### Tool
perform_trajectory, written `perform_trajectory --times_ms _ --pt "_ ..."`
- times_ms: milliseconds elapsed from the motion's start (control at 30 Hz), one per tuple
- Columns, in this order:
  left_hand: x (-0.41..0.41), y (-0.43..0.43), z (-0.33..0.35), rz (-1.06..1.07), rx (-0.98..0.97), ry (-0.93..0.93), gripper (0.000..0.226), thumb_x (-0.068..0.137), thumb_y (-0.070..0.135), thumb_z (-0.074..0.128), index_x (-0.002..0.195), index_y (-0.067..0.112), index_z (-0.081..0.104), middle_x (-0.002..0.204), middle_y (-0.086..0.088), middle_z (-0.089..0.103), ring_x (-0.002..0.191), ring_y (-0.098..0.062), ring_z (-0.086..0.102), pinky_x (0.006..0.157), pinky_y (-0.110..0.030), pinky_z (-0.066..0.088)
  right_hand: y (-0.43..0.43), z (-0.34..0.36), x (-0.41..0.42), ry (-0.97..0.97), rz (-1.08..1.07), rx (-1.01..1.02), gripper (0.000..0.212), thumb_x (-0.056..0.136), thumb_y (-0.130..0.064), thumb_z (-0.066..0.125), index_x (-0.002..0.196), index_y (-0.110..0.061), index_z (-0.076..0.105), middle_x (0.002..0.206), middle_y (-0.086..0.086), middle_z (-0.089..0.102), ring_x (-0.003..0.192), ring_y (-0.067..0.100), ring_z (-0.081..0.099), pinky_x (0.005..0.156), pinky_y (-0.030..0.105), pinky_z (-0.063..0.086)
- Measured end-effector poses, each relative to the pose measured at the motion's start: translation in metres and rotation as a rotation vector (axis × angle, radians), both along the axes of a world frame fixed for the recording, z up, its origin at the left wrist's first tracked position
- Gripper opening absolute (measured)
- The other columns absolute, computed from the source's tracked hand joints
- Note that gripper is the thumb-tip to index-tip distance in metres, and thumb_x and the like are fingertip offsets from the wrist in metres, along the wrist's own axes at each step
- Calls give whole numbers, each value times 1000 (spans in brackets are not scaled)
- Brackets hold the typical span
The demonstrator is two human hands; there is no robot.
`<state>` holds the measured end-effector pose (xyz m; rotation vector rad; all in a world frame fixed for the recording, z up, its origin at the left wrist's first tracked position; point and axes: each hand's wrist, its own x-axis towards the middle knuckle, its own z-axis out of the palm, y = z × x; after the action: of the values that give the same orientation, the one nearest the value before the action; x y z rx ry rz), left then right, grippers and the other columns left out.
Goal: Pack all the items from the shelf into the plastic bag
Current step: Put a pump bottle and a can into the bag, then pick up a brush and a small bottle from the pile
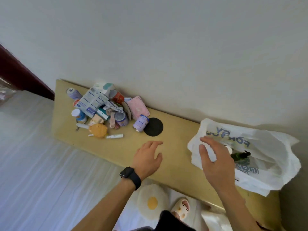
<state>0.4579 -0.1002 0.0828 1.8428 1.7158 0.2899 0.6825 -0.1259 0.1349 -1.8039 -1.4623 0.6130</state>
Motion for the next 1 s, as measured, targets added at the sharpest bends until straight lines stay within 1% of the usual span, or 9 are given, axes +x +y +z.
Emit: perform_trajectory --times_ms 67,233,333,433,533,633,700,833,1000 --pt "-47 -7 1 42 1 4 45 94 34 51 138 32 45 139 7 49 127 -14 46 104 -35 39 -9 3 -41 -16 35 -29 23 95 -28 60 117 -32 67 124 -14 64 119 8 53 103 30 39" --pt "-179 -37 3 119 1 -33 44 93 30 54 137 30 47 140 4 50 127 -18 46 104 -36 40 -41 -6 -160 -132 152 -80 25 93 -28 64 117 -34 67 124 -19 62 119 6 50 100 20 34" --pt "-257 -58 2 169 -40 -29 45 95 29 53 139 30 46 143 5 46 128 -18 45 105 -36 41 -59 -14 -231 -135 232 -99 28 91 -25 67 116 -35 68 124 -20 61 117 4 52 98 17 35" --pt "-326 -79 1 243 -47 -9 45 94 28 54 139 28 47 142 3 48 128 -19 47 106 -38 40 -63 -24 -292 -130 307 -149 31 90 -23 69 118 -35 67 123 -22 59 119 6 52 99 11 30" --pt "-379 -87 -5 320 -54 28 42 95 30 53 137 28 49 139 4 51 126 -20 48 104 -38 40 -58 -30 -338 -109 383 -242 34 93 -25 64 124 -38 63 125 -27 52 124 2 46 100 14 31" --pt "-406 -81 -13 348 -77 46 42 95 32 52 137 28 48 140 3 49 127 -20 47 105 -39 40 -41 -38 -362 -131 425 -299 36 94 -28 60 129 -38 59 130 -22 55 127 4 44 99 15 31" --pt "-409 -70 -18 321 -106 51 43 96 32 51 138 27 47 141 2 48 128 -20 47 105 -40 40 -26 -47 -370 -132 393 -332 36 94 -30 60 129 -38 59 132 -17 57 127 8 46 98 18 33" --pt "-398 -34 -33 197 -163 52 46 95 32 51 140 25 44 144 1 47 129 -21 45 106 -38 39 11 -77 -373 -160 330 -444 38 95 -33 56 132 -38 55 137 -12 56 129 14 45 104 29 36" --pt "-376 38 -59 39 -215 162 52 93 32 52 143 27 39 146 2 42 128 -22 46 104 -38 39 67 -130 -371 -225 296 -600 46 94 -29 54 140 -31 49 145 -4 49 129 23 43 105 32 36"
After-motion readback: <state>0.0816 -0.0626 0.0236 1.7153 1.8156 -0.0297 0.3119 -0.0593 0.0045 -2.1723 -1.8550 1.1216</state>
